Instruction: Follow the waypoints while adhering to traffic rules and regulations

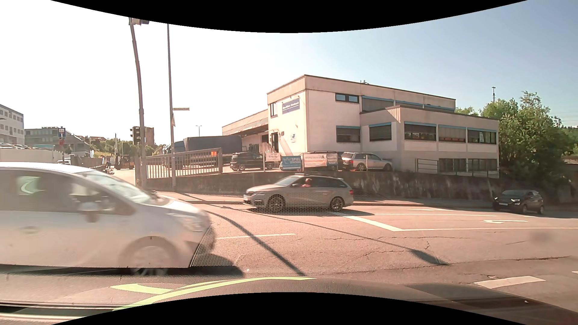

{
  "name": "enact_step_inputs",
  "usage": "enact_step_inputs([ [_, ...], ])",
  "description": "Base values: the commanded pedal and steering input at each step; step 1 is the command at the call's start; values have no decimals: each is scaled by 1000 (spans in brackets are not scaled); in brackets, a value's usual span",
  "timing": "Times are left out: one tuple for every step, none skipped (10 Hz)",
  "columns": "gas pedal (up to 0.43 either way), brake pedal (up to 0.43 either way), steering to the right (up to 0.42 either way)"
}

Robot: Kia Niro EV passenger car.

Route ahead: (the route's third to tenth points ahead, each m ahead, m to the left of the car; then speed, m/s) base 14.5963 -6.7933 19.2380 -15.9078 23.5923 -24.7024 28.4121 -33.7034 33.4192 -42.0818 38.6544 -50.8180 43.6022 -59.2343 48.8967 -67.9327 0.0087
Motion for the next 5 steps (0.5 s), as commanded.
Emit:
enact_step_inputs([
  [0, 311, 281],
  [0, 311, 281],
  [0, 305, 281],
  [0, 311, 281],
  [0, 311, 281],
])
